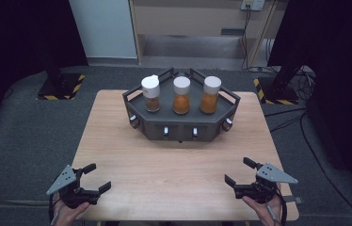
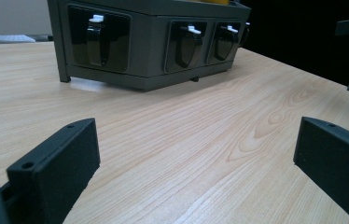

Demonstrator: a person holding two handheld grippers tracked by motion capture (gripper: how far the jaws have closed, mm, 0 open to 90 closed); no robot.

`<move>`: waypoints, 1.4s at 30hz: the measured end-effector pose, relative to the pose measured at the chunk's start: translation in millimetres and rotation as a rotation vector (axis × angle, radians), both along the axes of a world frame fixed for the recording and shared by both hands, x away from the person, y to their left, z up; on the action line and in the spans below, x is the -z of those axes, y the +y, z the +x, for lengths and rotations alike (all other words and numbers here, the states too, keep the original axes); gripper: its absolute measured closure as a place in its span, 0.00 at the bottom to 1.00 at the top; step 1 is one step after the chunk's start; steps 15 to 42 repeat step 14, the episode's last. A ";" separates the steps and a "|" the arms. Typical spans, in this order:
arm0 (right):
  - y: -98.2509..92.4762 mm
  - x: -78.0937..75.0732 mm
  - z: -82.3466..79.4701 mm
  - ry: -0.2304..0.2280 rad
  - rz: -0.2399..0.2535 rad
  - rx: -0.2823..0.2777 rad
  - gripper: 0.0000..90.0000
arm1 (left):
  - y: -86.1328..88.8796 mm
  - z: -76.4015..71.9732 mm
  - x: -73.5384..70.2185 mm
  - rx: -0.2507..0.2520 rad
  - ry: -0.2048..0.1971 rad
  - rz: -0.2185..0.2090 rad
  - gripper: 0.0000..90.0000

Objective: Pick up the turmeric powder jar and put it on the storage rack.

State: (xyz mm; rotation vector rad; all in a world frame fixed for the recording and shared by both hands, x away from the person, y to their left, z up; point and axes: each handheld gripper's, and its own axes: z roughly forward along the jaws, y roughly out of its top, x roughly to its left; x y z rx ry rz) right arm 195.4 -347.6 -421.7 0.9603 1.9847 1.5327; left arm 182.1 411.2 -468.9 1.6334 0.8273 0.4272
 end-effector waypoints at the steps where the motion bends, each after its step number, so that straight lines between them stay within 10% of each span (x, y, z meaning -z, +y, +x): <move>1: -0.4 1.4 -0.3 -0.003 0.000 -0.002 0.03 | 0.0 0.2 0.1 0.001 0.001 -0.001 0.00; 42: 1.4 8.0 0.3 -0.006 -0.017 -0.021 0.03 | 0.2 0.0 0.6 0.001 -0.004 -0.005 0.00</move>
